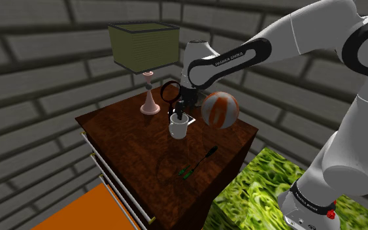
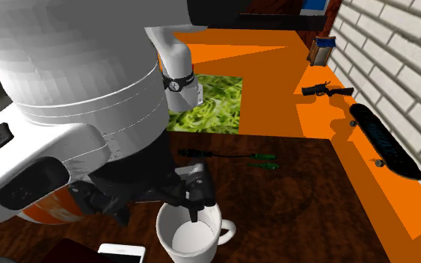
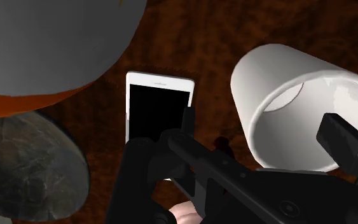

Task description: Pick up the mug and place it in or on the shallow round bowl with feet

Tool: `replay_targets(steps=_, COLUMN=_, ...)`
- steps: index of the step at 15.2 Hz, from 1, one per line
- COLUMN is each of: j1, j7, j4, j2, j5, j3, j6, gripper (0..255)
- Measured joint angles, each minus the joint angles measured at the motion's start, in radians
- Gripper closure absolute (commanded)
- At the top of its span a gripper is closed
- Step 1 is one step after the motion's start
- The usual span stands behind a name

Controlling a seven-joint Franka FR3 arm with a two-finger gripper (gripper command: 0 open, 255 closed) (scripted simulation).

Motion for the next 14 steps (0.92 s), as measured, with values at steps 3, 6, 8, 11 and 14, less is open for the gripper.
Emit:
replay_targets(steps=3, j1=0.002, j7=0.002, j4=-0.011, j2=0.026, j5=-0.004, j3=0.000, j6=0.037, gripper=0)
replay_targets(steps=6, j1=0.003, j7=0.004, j4=-0.022, j2=0.043, j5=-0.006, j3=0.000, j6=0.064, gripper=0)
replay_targets(steps=8, j1=0.003, j7=0.004, j4=-0.024, j2=0.044, j5=-0.007, j3=0.000, j6=0.069, gripper=0)
replay_targets(steps=11, j1=0.003, j7=0.004, j4=-0.024, j2=0.045, j5=-0.007, j3=0.000, j6=0.070, gripper=0)
replay_targets(steps=14, j1=0.003, j7=0.004, j4=-0.024, j2=0.045, j5=-0.007, j3=0.000, j6=0.070, gripper=255)
